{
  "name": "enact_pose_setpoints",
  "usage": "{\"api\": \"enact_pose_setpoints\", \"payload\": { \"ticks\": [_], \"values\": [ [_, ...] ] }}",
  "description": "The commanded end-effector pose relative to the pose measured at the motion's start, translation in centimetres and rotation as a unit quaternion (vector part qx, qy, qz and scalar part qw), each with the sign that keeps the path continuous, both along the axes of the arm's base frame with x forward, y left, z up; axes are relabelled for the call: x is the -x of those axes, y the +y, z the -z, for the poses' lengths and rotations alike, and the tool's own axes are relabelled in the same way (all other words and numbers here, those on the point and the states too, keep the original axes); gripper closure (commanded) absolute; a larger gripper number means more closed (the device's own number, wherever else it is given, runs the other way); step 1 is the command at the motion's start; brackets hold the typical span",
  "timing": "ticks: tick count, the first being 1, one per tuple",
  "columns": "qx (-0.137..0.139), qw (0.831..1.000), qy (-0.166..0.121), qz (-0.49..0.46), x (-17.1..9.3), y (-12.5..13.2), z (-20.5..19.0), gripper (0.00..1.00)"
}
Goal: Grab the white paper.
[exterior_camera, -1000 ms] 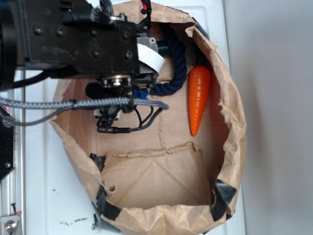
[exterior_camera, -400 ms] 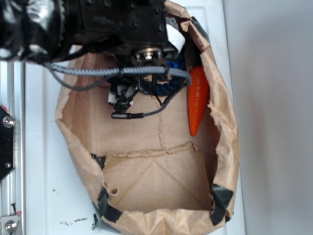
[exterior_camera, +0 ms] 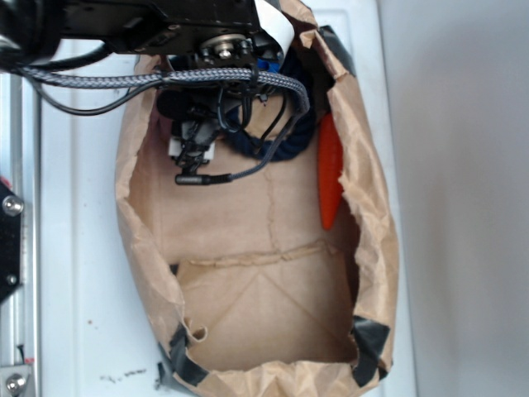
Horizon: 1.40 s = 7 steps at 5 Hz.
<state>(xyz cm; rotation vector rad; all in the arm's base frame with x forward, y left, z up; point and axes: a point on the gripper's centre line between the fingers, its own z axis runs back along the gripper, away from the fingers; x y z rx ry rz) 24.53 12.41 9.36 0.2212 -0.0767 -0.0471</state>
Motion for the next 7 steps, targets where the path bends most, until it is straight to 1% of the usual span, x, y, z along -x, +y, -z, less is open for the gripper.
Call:
{"api": "enact_pose_setpoints", "payload": {
  "ticks": [1,2,3,4,5,6,7],
  "values": [
    [-0.059,0.994,-0.044,-0.086,-1.1,2.5,-0.3,0.0],
    [-0.086,0.988,-0.055,-0.112,-2.2,2.4,1.1,0.0],
    [-0.123,0.984,-0.053,-0.119,-2.7,2.1,2.9,0.0],
    [-0.142,0.983,-0.066,-0.097,-1.5,1.2,4.0,0.0],
    [-0.164,0.98,-0.079,-0.084,-1.1,0.2,5.1,0.0],
    [-0.153,0.98,-0.082,-0.093,-1.2,0.2,4.9,1.0],
    [-0.138,0.982,-0.087,-0.091,-1.3,0.4,4.1,1.0]
  ]
}}
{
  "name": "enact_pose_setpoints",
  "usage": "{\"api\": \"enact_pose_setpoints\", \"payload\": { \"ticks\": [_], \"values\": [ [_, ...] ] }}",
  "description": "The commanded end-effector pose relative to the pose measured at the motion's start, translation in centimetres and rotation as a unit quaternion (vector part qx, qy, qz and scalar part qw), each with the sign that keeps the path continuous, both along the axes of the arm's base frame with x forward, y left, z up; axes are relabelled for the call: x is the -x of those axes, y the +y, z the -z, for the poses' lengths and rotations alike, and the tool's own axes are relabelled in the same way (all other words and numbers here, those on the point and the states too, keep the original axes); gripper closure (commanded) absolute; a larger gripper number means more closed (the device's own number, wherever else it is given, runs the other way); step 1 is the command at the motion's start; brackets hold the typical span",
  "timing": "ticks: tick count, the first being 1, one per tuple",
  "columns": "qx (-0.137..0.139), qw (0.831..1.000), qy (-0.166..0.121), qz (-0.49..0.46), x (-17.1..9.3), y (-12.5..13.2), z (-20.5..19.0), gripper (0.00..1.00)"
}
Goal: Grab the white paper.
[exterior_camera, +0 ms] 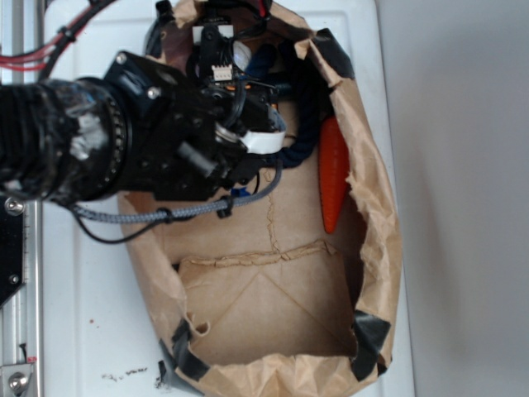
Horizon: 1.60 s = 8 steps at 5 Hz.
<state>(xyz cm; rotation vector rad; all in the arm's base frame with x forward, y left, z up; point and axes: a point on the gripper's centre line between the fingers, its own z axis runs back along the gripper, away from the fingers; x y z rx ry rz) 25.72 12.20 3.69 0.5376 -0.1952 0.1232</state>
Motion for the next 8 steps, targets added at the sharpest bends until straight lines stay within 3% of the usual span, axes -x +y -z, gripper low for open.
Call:
{"api": "enact_pose_setpoints", "payload": {
  "ticks": [1,3,5,6,8],
  "values": [
    [0.025,0.999,-0.024,-0.001,-0.1,0.7,-2.2,1.0],
    [0.046,0.999,-0.027,0.008,0.1,1.0,-3.4,1.0],
    [0.121,0.992,0.007,0.031,1.4,0.5,-8.6,1.0],
    [0.142,0.989,0.01,0.04,1.9,0.0,-10.6,1.0],
    [0.154,0.987,0.024,0.037,1.1,-2.3,-11.6,1.0]
  ]
}}
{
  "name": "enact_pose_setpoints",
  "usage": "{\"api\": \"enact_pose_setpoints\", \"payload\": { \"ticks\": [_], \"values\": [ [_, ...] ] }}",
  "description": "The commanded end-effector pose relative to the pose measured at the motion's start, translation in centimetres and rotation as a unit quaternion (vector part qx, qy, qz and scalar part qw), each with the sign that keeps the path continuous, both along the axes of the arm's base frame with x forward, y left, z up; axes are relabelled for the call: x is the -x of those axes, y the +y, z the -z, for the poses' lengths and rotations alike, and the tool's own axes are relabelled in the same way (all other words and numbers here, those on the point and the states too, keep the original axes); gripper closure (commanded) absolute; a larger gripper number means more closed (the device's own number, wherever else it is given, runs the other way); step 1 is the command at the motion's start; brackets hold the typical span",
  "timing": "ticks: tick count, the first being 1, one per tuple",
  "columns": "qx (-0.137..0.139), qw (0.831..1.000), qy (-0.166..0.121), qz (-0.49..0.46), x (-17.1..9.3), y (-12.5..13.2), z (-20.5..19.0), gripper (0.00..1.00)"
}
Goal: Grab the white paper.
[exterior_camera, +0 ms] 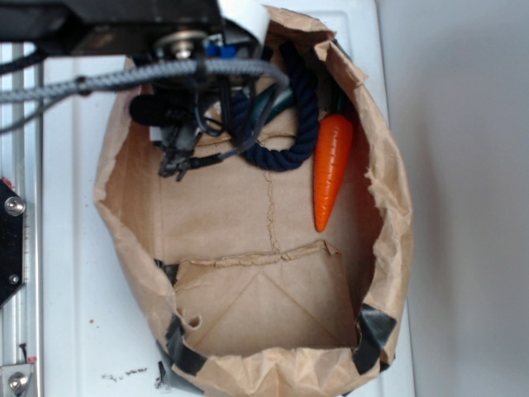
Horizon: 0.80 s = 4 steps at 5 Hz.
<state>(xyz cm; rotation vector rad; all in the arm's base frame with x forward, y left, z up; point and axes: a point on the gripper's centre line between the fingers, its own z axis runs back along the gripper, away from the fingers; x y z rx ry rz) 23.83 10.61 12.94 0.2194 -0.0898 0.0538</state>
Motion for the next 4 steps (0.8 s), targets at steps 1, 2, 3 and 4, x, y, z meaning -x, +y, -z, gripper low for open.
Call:
{"api": "enact_pose_setpoints", "payload": {
  "ticks": [1,2,3,4],
  "values": [
    [0.023,0.999,-0.029,0.001,-0.9,-2.4,-3.0,1.0],
    [0.061,0.997,-0.034,0.039,-0.6,-5.1,-4.8,1.0],
    [0.087,0.994,-0.033,0.058,-1.4,-7.5,-6.2,1.0],
    [0.086,0.994,-0.038,0.063,-2.0,-9.4,-6.6,1.0]
  ]
}}
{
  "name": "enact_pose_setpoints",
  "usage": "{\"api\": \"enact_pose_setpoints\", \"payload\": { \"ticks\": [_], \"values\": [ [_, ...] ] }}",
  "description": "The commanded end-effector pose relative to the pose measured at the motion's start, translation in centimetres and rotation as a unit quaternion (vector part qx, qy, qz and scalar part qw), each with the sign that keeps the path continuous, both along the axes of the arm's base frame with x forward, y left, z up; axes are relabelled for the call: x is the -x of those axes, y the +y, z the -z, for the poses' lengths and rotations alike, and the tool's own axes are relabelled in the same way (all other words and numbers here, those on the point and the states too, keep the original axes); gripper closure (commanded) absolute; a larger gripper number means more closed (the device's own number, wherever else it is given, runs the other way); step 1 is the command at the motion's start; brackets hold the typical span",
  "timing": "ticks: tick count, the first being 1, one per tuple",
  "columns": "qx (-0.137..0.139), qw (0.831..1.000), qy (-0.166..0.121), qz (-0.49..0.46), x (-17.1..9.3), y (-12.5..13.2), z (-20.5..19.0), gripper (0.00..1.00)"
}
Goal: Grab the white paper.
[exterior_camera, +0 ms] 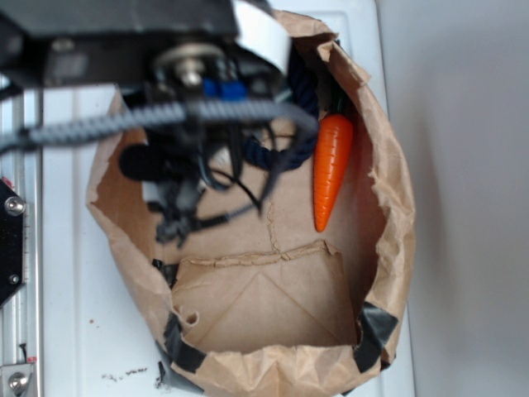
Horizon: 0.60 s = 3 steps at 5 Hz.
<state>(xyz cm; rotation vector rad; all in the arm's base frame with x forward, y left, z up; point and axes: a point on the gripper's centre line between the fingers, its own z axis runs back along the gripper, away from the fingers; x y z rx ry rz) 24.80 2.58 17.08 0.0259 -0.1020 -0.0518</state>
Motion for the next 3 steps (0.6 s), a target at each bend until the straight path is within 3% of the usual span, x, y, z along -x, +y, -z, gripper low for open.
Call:
{"api": "enact_pose_setpoints", "payload": {
  "ticks": [1,2,3],
  "values": [
    [-0.021,0.999,-0.042,-0.017,-2.4,-2.5,-2.9,1.0],
    [-0.028,0.998,-0.044,-0.039,-3.2,-1.4,-3.2,1.0],
    [-0.047,0.997,-0.027,-0.051,-3.3,-0.1,-3.6,1.0]
  ]
}}
